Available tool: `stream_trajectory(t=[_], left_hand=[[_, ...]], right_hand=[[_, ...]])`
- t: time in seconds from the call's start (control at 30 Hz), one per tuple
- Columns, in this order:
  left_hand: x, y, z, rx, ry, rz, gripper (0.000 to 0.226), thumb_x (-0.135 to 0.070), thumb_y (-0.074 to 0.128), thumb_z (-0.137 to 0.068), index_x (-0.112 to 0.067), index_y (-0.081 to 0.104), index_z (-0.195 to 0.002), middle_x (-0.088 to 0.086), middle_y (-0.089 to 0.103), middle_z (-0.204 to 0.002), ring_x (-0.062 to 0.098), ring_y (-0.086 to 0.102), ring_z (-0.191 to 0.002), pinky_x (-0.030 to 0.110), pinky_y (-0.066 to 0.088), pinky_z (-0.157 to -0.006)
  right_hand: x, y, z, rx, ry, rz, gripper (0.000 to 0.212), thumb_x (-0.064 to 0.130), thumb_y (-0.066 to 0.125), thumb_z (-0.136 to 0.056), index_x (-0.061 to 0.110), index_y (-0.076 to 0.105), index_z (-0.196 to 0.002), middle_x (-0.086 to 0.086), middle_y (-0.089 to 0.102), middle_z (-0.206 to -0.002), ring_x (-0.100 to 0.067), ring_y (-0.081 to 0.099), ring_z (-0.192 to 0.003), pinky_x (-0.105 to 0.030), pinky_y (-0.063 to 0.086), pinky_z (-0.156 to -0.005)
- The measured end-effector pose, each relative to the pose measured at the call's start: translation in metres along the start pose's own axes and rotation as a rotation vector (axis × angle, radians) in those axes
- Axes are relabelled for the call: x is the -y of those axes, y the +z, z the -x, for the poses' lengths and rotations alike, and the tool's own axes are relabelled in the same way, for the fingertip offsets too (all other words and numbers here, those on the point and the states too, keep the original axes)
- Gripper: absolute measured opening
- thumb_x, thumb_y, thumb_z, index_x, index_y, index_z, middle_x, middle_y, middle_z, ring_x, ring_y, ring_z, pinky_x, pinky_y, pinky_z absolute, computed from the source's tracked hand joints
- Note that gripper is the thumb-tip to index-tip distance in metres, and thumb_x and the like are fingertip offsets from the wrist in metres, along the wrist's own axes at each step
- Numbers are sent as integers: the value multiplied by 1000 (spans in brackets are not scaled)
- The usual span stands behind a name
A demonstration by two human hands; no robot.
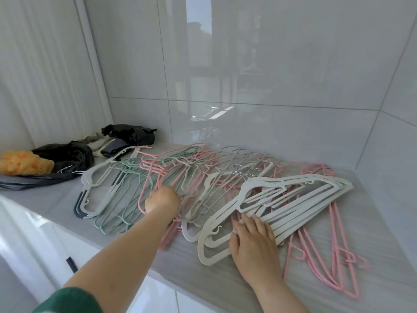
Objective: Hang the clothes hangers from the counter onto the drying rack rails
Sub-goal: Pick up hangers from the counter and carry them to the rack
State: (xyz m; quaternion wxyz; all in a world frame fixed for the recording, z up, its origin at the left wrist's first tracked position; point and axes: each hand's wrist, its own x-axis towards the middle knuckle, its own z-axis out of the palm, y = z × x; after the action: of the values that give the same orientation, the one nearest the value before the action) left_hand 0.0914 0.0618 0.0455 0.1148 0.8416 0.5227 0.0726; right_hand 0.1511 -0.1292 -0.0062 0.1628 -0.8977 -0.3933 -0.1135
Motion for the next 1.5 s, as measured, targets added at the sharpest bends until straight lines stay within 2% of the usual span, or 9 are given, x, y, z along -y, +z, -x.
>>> stream_trajectory(t=[0.17,0.33,0.63,0.83,1.0,1.1,1.27,1.33,1.5], left_hand=[[12,-9,-3,8,-64,309,27,-5,39,-94,1,47,-119,18,63,-109,31,62,-99,35,51,-81],[24,-32,9,-82,-42,780,26,-12,35,-98,-1,52,-115,5,56,-58,6,49,-27,16,37,-32],[63,-71,51,-462,44,732,19,-20,41,-96,-18,54,-81,2,48,-53,23,44,-49,29,39,-58],[97,-112,83,-577,60,747,23,-23,47,-93,-11,66,-101,4,50,-51,19,44,-46,27,38,-54],[139,-140,132,-640,107,655,20,-19,52,-91,-10,68,-98,-5,48,-45,9,45,-42,22,35,-53],[173,-155,173,-659,89,637,18,-19,53,-90,-12,68,-97,-6,45,-37,7,46,-33,23,36,-47],[253,-180,266,-706,28,606,12,-10,56,-88,-9,68,-86,-6,44,-27,4,40,-25,9,32,-35],[288,-190,312,-727,-19,577,18,-8,56,-88,-16,66,-75,-6,44,-27,4,40,-24,9,31,-34],[369,-209,436,-797,-162,558,29,-6,56,-87,-26,62,-67,-3,42,-26,6,38,-24,7,29,-33]], right_hand=[[0,0,2,9,11,6,44,33,34,-74,23,76,-79,1,73,-92,-22,70,-89,-38,40,-88],[2,-3,3,52,-19,-16,44,32,34,-73,21,77,-76,0,74,-88,-23,70,-85,-41,56,-71],[-4,0,3,25,-19,-14,43,31,35,-70,18,76,-73,-2,74,-83,-27,71,-80,-45,55,-66],[2,-21,6,1,-61,-96,33,26,54,-62,7,72,-83,-12,71,-87,-34,70,-78,-49,54,-64],[46,-78,2,-175,-184,-237,46,24,49,-93,9,43,-135,-10,41,-142,-26,36,-134,-39,27,-110],[94,-112,3,-173,-344,-279,56,31,42,-96,14,21,-146,-3,21,-152,-17,17,-141,-29,11,-115],[188,-156,29,-200,-578,-340,61,31,48,-94,13,21,-146,-5,23,-152,-21,22,-139,-32,16,-113],[224,-167,45,-117,-678,-411,54,28,51,-93,13,33,-142,-5,36,-145,-23,33,-134,-31,23,-108],[300,-187,130,625,-867,-789,11,18,54,-92,12,61,-99,-2,62,-87,-17,58,-81,-18,44,-70]])
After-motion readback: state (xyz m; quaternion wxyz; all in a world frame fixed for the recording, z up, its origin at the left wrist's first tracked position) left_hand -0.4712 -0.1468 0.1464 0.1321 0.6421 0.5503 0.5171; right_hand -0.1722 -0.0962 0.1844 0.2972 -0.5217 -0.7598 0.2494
